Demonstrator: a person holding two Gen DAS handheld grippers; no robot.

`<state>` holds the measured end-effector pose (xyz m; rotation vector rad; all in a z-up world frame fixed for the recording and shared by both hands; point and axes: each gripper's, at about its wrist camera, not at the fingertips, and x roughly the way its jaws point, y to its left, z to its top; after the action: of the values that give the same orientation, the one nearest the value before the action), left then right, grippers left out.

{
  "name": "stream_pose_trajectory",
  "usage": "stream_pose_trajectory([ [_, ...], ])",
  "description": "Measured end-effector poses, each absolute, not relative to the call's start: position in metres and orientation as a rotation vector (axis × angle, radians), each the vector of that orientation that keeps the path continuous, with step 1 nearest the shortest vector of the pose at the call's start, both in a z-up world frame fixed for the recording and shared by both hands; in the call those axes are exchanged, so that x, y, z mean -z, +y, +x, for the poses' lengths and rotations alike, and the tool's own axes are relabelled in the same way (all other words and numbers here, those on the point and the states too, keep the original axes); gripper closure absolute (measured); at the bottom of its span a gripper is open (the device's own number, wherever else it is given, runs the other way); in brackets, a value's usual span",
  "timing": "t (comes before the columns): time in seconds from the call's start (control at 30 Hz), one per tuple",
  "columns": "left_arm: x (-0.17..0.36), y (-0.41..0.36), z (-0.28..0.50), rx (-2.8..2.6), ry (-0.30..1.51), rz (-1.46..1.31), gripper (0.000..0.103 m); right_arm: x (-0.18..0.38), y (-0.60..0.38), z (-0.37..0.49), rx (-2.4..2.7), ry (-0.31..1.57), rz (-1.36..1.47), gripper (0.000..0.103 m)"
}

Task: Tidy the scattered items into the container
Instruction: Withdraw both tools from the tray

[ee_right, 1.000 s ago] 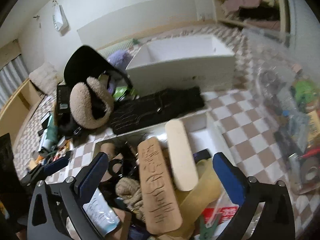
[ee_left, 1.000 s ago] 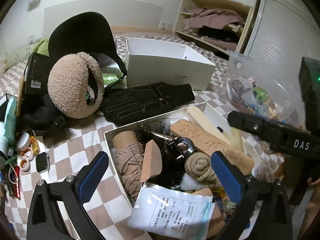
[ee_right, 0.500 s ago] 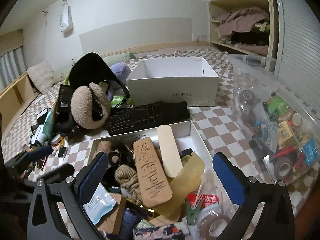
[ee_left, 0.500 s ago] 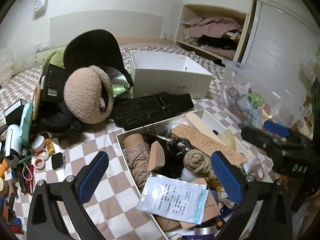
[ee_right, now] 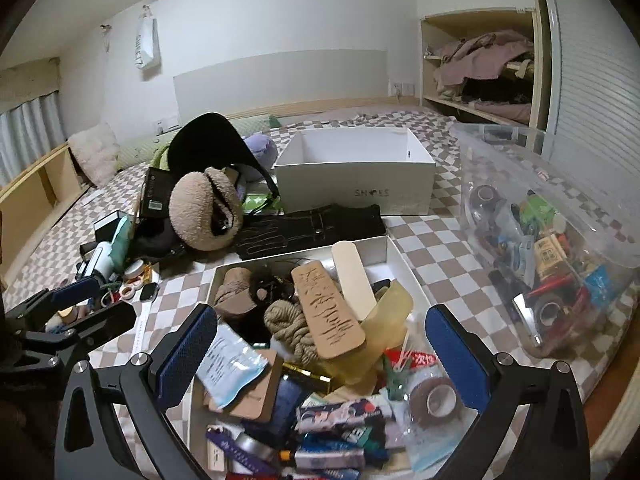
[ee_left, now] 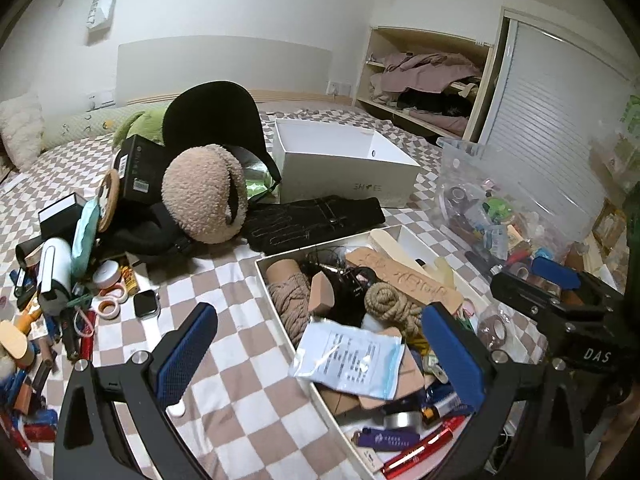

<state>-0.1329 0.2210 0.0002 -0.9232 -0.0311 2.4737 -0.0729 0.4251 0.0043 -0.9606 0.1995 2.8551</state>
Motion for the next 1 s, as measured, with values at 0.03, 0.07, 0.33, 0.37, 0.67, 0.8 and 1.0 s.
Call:
stream_pose_trajectory([
  [0.03, -0.001, 0.218, -0.129, -2.477, -0.038, -0.921, 0.0, -0.006, 0.423, -0.07, -2.857, 0.198, -0.957, 0.0],
  [0.07, -0.002, 0.215, -0.126, -2.481, -0.042, -0.919, 0.0, -0.007, 0.42, -0.066, -2.859, 0.197, -0.954, 0.0],
  [0.33, -0.009, 0.191, -0.099, -2.534, -0.062, -0.901, 0.0, -0.016, 0.402, -0.043, -2.875, 0.195, -0.935, 0.0],
  [0.37, -0.009, 0.188, -0.096, -2.536, -0.064, -0.903, 0.0, -0.017, 0.4, -0.04, -2.877, 0.196, -0.933, 0.0],
  [0.67, -0.007, 0.165, -0.073, -2.559, -0.086, -0.903, 0.0, -0.016, 0.381, -0.022, -2.885, 0.172, -0.928, 0.0],
  [0.8, -0.005, 0.159, -0.064, -2.559, -0.085, -0.908, 0.0, -0.014, 0.374, -0.016, -2.886, 0.166, -0.937, 0.0],
  [1.0, -0.002, 0.151, -0.053, -2.599, -0.059, -0.907, 0.0, -0.01, 0.366, -0.008, -2.885, 0.144, -0.952, 0.0],
])
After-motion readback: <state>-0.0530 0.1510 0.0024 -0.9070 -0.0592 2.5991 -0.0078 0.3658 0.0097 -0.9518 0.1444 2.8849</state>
